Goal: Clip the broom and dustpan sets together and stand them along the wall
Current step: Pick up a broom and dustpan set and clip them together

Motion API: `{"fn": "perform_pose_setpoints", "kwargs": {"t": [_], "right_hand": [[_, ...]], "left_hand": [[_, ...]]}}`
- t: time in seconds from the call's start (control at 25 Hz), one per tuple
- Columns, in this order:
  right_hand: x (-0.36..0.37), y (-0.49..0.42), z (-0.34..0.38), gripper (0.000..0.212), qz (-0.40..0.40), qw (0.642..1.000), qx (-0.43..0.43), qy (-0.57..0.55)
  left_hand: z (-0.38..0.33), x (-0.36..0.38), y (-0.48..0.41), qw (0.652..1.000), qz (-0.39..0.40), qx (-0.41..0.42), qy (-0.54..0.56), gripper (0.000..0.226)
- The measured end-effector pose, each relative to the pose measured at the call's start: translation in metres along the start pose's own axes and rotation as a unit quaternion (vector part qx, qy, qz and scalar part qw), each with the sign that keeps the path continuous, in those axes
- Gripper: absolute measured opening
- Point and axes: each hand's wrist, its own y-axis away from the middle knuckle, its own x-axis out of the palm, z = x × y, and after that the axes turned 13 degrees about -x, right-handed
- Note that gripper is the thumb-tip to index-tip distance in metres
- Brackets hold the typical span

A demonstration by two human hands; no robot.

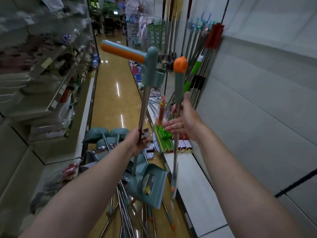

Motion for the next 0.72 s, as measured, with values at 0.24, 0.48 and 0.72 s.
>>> {"fn": "perform_pose_setpoints", "kwargs": {"t": [0.24,0.48,0.72], "right_hand": [[-0.01,0.024,-0.008,0.043,0.079,0.991,-0.069,0.089],[-0.024,0.036,0.002,0.018,0.109,0.965,-0.132,0.198],[-0.03,0.036,0.012,0.026,0.047,0.932,-0.245,0.264]], "left_hand": [[0.052,-0.009,0.01,0.999,0.029,-0.01,-0.019,0.027],[0.066,0.0,0.014,0.986,0.085,0.043,-0.134,0.028],[0.065,0.004,0.028,0.962,0.047,0.099,-0.251,0.065]]}}
